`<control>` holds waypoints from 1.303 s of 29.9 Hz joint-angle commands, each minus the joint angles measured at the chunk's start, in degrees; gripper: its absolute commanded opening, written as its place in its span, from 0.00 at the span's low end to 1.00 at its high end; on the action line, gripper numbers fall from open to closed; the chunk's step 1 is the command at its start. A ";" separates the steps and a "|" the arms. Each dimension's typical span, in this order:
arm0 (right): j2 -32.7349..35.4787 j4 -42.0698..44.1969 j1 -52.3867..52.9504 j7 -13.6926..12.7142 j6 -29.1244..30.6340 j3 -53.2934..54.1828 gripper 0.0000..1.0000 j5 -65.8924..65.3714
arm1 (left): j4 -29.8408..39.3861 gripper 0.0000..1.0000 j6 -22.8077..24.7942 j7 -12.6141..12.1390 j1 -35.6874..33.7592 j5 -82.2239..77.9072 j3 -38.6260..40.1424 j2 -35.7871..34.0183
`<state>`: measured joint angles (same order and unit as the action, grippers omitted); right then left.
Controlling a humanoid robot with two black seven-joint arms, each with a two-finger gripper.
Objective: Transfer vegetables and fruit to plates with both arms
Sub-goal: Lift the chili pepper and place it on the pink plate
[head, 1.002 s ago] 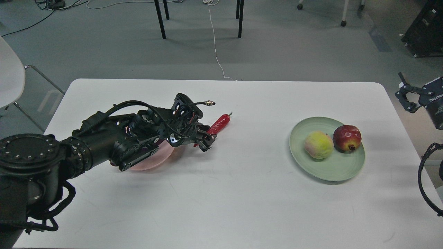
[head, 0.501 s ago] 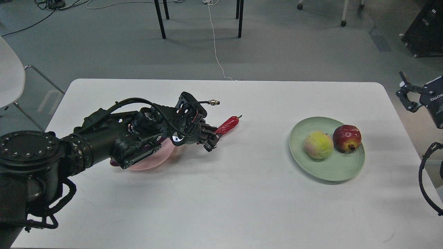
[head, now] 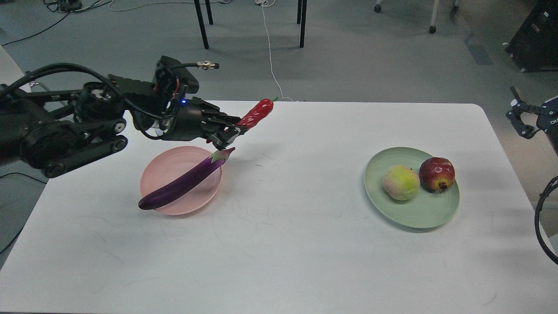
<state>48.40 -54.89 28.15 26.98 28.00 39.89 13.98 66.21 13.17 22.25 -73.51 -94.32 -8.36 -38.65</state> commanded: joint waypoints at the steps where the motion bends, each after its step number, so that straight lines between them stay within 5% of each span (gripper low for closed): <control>1: -0.06 -0.04 -0.11 0.00 0.00 0.18 0.98 0.00 | 0.06 0.11 -0.08 2.97 3.71 -1.56 -0.95 -5.29; 8: 0.03 0.31 0.06 0.09 0.00 0.36 0.98 0.00 | -4.67 0.12 -0.52 3.24 12.24 -6.05 -0.95 -6.09; 17: 1.17 0.57 0.06 0.09 0.00 0.36 0.98 0.00 | -10.40 0.15 -0.60 4.03 12.87 -6.05 -0.95 -3.54; 21: 1.17 0.49 0.06 0.09 0.00 0.27 0.98 0.00 | -10.40 0.25 -0.60 3.76 13.04 -6.05 -1.04 -2.66; 27: 1.08 0.31 -0.03 0.09 0.00 0.27 0.98 0.00 | -10.31 0.60 -0.69 3.94 12.95 -4.56 0.19 -2.57; 30: 1.08 0.31 -0.03 0.35 0.00 0.36 0.98 0.00 | -10.22 0.86 -1.92 4.29 12.87 -0.19 4.47 -2.84; 39: 1.00 0.75 0.06 0.35 0.00 0.36 0.98 0.00 | -10.31 0.98 -1.48 4.20 12.95 31.43 15.03 -3.19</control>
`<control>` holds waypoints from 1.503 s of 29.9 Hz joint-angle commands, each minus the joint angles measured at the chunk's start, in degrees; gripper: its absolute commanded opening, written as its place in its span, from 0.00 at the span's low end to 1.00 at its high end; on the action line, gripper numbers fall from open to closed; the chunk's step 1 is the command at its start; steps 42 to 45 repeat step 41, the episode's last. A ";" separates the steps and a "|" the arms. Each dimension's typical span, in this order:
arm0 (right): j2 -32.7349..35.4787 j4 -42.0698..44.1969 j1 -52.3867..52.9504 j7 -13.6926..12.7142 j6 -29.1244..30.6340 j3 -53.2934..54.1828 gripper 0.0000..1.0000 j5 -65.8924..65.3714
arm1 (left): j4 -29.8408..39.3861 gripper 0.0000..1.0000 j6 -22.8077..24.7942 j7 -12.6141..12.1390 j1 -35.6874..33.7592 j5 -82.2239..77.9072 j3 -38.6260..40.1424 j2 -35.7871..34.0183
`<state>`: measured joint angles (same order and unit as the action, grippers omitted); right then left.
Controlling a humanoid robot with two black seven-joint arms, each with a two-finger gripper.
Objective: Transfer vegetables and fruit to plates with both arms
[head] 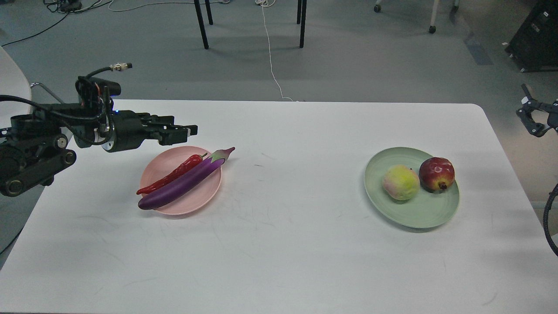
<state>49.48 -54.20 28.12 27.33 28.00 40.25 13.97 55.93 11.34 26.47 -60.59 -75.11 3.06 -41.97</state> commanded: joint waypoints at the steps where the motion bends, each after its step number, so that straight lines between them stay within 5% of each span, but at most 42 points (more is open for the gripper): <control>1: -0.26 0.06 0.09 -0.09 0.00 0.09 0.98 0.00 | -0.04 0.98 0.44 -0.02 0.03 17.14 4.66 0.22; 8: -0.79 0.59 0.27 -0.44 0.00 2.99 0.98 0.18 | -0.82 0.98 0.44 -0.72 0.12 45.19 8.36 3.38; 14: -5.26 3.93 4.04 -0.88 0.00 3.08 0.98 0.18 | -9.69 0.98 1.13 -0.63 1.43 64.70 13.01 10.66; 19: -10.01 6.64 4.40 -0.88 0.00 4.57 0.96 0.44 | -15.67 0.99 10.18 -1.07 6.27 80.10 21.18 15.06; 25: -16.52 12.09 4.66 -1.05 0.00 5.89 0.96 2.02 | -16.21 0.99 12.30 -1.68 11.63 84.33 31.11 19.90; 30: -22.67 19.47 4.84 -1.32 0.00 5.72 0.97 2.90 | -16.38 0.99 12.39 -5.81 14.00 84.25 33.68 23.42; 45: -24.61 20.98 5.81 -1.23 0.00 5.37 0.99 2.55 | -16.21 0.99 12.21 -5.29 18.23 84.33 37.10 23.42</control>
